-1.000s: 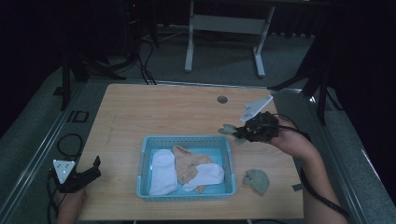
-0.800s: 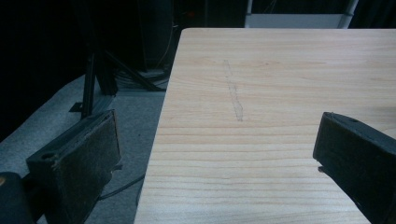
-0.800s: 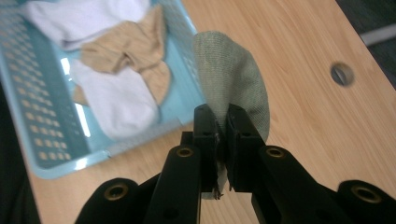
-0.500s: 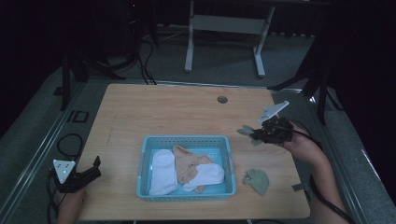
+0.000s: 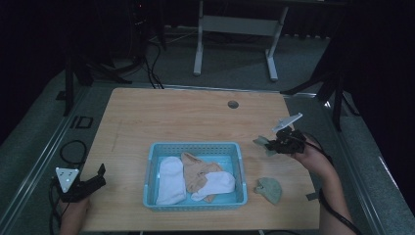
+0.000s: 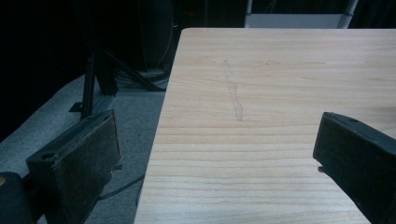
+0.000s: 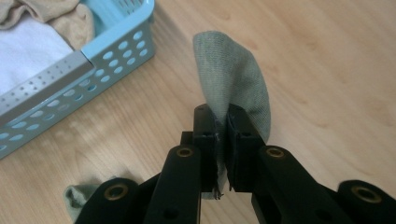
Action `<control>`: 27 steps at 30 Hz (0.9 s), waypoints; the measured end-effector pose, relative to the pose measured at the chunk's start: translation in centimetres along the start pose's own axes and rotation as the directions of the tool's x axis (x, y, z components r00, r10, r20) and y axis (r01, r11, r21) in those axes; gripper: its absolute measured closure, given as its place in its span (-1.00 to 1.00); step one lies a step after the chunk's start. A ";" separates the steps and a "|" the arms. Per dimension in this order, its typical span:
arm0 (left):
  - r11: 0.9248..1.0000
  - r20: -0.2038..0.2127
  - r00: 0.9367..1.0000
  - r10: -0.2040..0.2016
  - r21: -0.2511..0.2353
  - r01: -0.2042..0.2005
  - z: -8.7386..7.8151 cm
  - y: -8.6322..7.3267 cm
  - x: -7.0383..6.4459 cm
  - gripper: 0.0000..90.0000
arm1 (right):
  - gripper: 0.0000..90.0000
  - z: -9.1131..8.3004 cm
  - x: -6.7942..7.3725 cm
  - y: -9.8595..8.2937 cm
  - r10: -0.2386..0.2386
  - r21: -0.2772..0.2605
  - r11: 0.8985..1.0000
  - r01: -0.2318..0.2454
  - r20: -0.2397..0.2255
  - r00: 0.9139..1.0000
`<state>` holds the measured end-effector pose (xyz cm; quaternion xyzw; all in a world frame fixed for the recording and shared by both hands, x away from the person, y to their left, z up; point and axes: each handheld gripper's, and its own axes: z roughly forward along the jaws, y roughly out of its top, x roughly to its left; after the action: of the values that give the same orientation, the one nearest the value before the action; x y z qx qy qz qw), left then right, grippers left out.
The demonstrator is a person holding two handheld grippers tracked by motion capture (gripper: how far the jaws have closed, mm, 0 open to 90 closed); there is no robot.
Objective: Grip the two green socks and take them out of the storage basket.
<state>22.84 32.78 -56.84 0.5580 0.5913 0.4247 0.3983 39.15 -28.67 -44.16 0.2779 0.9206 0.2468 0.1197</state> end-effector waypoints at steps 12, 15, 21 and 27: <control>1.000 -0.001 1.000 0.001 -0.001 -0.001 0.0 0.0 0.0 -0.99 | 0.85 5.2 0.8 -2.3 0.042 0.053 0.998 -0.037 -0.095 0.995; 1.000 -0.001 1.000 0.002 -0.001 -0.002 0.0 0.0 0.0 -0.99 | 0.84 6.0 1.0 -2.6 0.046 0.070 0.997 -0.038 -0.107 0.993; 1.000 -0.001 1.000 -0.001 -0.004 0.001 0.0 0.0 0.0 -0.99 | 0.53 6.8 1.9 -3.1 0.037 0.107 0.994 -0.023 -0.129 0.991; 1.000 -0.001 1.000 0.000 -0.002 0.000 0.0 0.0 0.0 -0.99 | -0.06 4.5 2.6 -3.1 0.030 0.021 0.999 -0.028 -0.116 0.993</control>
<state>22.79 32.77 -56.84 0.5576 0.5908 0.4256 0.3987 37.24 -27.64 -49.82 0.2774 0.9242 0.2554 0.0597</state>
